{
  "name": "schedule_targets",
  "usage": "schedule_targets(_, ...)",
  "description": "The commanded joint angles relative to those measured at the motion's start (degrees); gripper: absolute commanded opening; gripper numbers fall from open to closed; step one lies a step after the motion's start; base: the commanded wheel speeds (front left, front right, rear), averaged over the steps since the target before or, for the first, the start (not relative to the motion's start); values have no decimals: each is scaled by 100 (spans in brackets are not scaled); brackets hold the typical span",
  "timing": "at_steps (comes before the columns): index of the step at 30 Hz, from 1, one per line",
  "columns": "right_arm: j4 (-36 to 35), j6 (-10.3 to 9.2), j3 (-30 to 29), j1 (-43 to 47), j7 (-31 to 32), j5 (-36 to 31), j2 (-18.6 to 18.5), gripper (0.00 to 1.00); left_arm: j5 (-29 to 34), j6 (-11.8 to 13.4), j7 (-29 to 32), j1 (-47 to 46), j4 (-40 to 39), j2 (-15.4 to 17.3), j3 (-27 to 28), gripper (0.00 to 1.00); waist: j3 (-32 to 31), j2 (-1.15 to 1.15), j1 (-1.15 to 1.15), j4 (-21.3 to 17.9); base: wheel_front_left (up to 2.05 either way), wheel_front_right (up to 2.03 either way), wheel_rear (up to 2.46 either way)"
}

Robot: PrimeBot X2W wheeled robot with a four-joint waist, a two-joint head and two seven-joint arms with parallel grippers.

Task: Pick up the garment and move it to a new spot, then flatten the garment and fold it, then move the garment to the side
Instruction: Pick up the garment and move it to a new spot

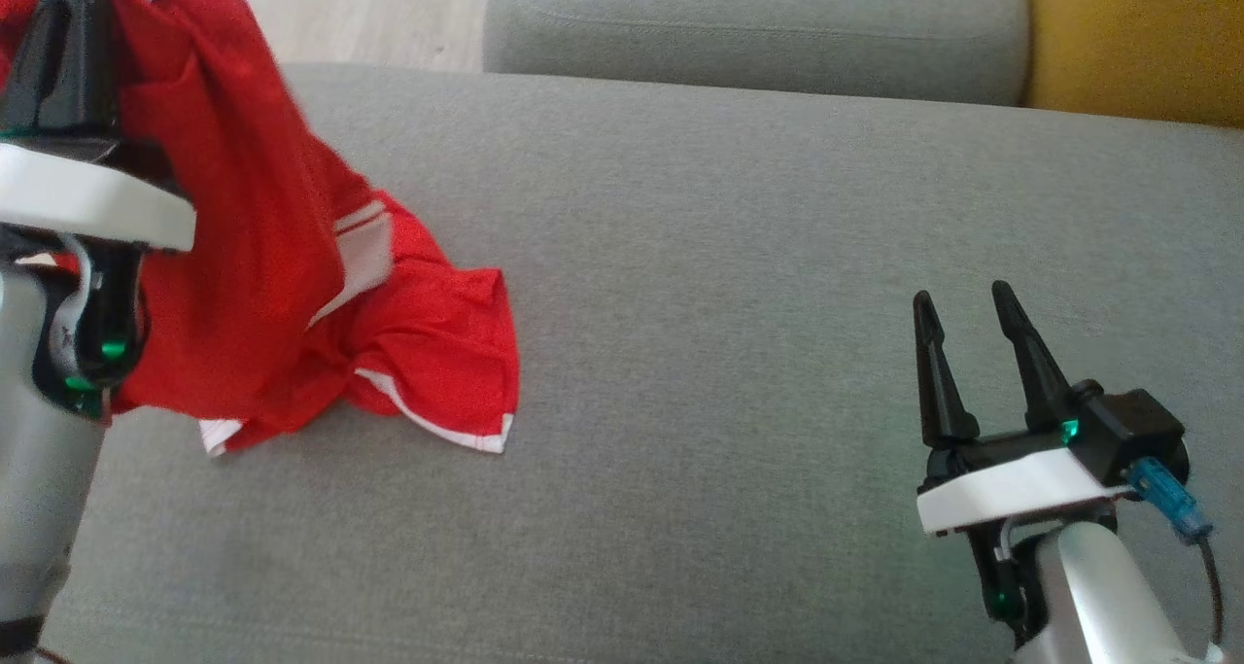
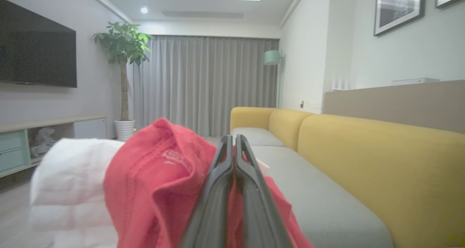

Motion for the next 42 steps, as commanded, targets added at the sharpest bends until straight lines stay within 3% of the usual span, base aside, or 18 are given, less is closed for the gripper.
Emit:
schedule_targets(1, -158, -5, 123, -157, -79, 36, -22, 100, -47, 45, -42, -265, -284, 237, 304, 0, -45, 0, 0, -101, 0, 0, 0)
schedule_targets(9, -137, -5, 88, -356, -134, 83, -22, 100, 0, 318, 273, -392, -905, -93, 20, 0, -15, 0, 0, -589, 0, 0, 0)
schedule_targets(19, -259, -5, 194, -816, -174, -27, -22, 100, 384, 382, 503, -882, -476, -685, -725, 0, 239, 0, 0, -1603, 0, 0, 0)
schedule_targets(31, -517, -5, -10, -1225, -216, 201, -22, 100, 613, 238, 152, -1618, 874, -2169, -1568, 0, 914, 0, 0, -2793, 0, 0, 0)
schedule_targets(32, -517, -5, -10, -1225, -216, 201, -22, 100, 613, 238, 152, -1618, 874, -2169, -1568, 0, 914, 0, 0, -2793, 0, 0, 0)
schedule_targets(33, -522, -5, -17, -1241, -220, 220, -22, 100, 595, 191, 112, -1643, 991, -2288, -1628, 44, 955, 0, 0, -2858, 0, 0, 0)
schedule_targets(34, -526, -5, -23, -1247, -224, 241, -22, 100, 573, 146, 92, -1654, 1106, -2388, -1703, 100, 989, 0, 0, -2909, 0, 0, 0)
schedule_targets(38, -530, -5, -78, -1213, -233, 274, -22, 100, 508, 16, -28, -1729, 1492, -2610, -1952, 100, 1068, 0, 0, -2959, 0, 0, 0)
schedule_targets(42, -548, -5, -212, -1147, -235, 239, -22, 100, 483, 15, -146, -1776, 1639, -2591, -1795, 100, 985, 0, 0, -2688, 0, 0, 0)
